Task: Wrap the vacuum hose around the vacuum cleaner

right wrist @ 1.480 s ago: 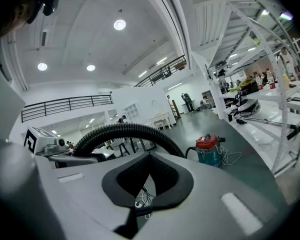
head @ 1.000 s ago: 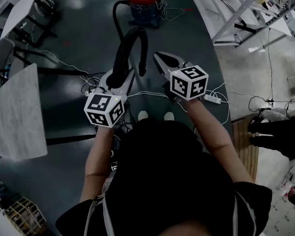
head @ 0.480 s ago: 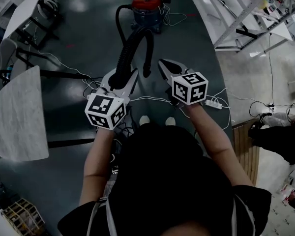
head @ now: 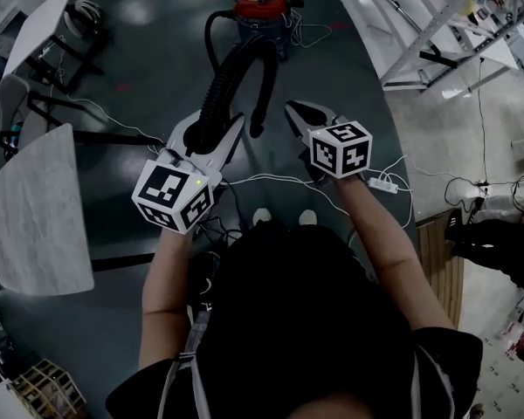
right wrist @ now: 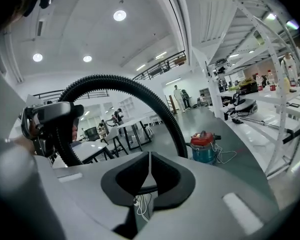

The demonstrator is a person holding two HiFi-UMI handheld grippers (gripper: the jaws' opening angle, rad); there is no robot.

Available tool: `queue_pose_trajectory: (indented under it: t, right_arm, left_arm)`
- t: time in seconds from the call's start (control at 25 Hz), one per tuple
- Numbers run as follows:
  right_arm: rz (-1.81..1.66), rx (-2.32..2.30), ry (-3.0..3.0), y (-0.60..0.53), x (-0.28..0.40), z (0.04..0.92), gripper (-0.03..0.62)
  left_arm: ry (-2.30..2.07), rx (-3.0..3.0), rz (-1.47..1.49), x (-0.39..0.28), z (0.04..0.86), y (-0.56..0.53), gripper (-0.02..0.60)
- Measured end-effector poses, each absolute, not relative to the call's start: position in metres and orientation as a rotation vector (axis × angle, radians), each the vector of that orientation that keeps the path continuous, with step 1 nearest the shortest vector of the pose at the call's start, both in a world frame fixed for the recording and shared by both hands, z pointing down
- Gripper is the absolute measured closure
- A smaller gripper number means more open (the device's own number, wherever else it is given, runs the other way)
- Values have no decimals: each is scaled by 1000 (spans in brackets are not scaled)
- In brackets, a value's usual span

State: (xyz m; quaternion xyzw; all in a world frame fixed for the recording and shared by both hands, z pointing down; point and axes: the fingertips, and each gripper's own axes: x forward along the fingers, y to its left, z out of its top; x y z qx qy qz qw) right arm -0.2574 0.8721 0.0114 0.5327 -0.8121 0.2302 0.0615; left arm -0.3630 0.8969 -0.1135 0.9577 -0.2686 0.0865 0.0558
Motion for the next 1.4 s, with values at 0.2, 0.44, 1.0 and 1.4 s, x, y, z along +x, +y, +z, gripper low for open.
queue_pose_trajectory:
  t: [0.2, 0.44, 1.0, 1.4]
  right_arm:
    - [649, 1650, -2401, 849, -261, 7, 548]
    - [582, 1668, -2347, 819, -272, 1, 479]
    - [466, 1753, -2218, 755, -249, -21, 384]
    - [338, 1671, -2248, 677, -210, -36, 279]
  left_arm:
    - [-760, 2954, 215, -378, -133, 884, 466]
    - [-690, 3019, 173, -393, -154, 873, 465]
    - [-586, 3097, 81, -395, -187, 845, 465]
    - [-464, 3136, 144, -353, -196, 824, 465]
